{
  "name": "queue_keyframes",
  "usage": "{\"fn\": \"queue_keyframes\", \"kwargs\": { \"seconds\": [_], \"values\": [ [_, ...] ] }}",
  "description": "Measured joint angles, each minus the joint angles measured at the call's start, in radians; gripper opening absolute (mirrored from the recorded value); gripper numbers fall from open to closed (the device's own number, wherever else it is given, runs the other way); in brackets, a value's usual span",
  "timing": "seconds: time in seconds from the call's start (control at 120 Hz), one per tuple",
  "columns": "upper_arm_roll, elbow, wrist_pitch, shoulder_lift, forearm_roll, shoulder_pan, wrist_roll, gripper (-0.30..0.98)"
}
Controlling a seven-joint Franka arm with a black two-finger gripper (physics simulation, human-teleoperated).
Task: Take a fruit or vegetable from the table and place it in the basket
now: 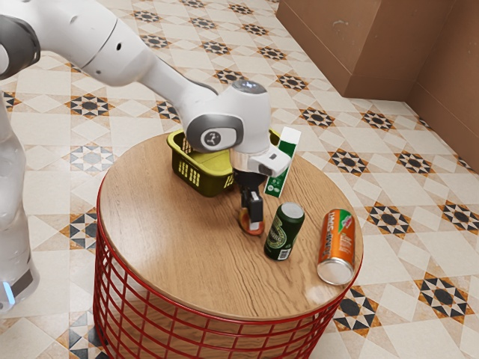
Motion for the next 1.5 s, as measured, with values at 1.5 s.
{"fn": "queue_keyframes", "kwargs": {
  "seconds": [1.5],
  "values": [
    [0.0, 0.086, 0.041, 0.002, 0.039, 0.003, -0.042, 0.55]
  ]
}}
